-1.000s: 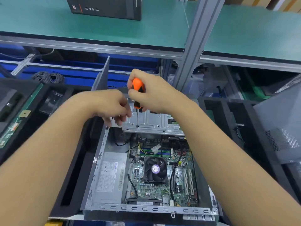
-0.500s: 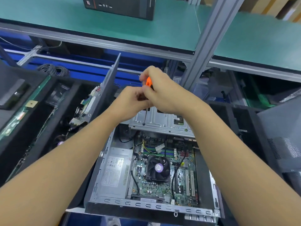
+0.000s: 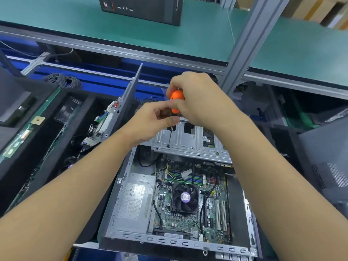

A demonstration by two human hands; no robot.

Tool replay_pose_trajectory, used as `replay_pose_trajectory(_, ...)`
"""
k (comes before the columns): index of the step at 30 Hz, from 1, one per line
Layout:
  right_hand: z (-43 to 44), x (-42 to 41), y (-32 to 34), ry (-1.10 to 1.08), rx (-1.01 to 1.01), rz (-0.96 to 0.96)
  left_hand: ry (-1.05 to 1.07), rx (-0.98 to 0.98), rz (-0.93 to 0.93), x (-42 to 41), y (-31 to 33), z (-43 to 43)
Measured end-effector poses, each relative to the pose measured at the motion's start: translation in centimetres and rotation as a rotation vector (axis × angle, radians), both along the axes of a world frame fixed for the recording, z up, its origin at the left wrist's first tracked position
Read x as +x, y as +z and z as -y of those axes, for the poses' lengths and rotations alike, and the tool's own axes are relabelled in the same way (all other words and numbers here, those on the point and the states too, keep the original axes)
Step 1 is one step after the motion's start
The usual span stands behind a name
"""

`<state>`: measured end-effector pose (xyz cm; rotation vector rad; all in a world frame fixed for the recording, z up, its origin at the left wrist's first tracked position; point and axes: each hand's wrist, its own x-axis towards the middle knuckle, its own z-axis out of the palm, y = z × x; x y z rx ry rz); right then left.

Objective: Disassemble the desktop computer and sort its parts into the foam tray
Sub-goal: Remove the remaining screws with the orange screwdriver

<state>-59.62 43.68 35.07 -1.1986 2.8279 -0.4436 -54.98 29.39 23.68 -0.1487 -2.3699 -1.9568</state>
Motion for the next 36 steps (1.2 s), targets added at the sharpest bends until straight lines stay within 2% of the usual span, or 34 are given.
replay_pose_trajectory(4,-0.3,0.0,0.7,0.068,0.062,0.094,0.088,-0.028,-0.039,0.0,0.0,-0.4)
replay_pose_trajectory(6,-0.4,0.0,0.4,0.050,0.027,0.142,0.168,-0.062,-0.078,0.0,-0.2,-0.8)
replay_pose_trajectory(10,0.3,0.3,-0.8,-0.179,0.014,0.056,0.301,-0.147,-0.117,0.1,-0.6,-1.8)
replay_pose_trajectory(12,0.7,0.6,-1.1,-0.193,0.031,0.020,0.329,-0.154,-0.147,0.1,-0.6,-2.1)
replay_pose_trajectory(16,0.5,0.6,-0.3,-0.070,0.109,-0.014,0.179,-0.161,-0.095,0.1,-0.4,-1.2)
replay_pose_trajectory(19,-0.1,0.8,1.0,0.025,0.205,0.042,0.063,-0.097,-0.051,0.4,-0.5,-0.4)
replay_pose_trajectory(23,0.3,1.1,1.2,0.155,0.325,0.054,0.181,-0.095,-0.061,0.5,-0.6,-1.2)
replay_pose_trajectory(26,0.5,0.8,0.6,0.029,0.160,0.144,0.282,-0.105,-0.074,0.4,-0.7,-1.5)
replay_pose_trajectory(28,0.9,0.7,0.2,-0.142,0.089,0.070,0.323,-0.131,-0.042,0.3,-1.0,-1.4)
replay_pose_trajectory(30,1.3,0.9,-0.1,-0.223,0.141,-0.010,0.327,-0.163,-0.013,0.2,-1.0,-1.5)
replay_pose_trajectory(33,1.4,0.9,-0.5,-0.164,0.129,-0.052,0.261,-0.150,-0.052,0.1,-0.6,-1.4)
replay_pose_trajectory(36,0.8,0.7,-0.2,-0.030,0.107,0.013,0.080,-0.078,-0.034,0.4,-0.2,-0.4)
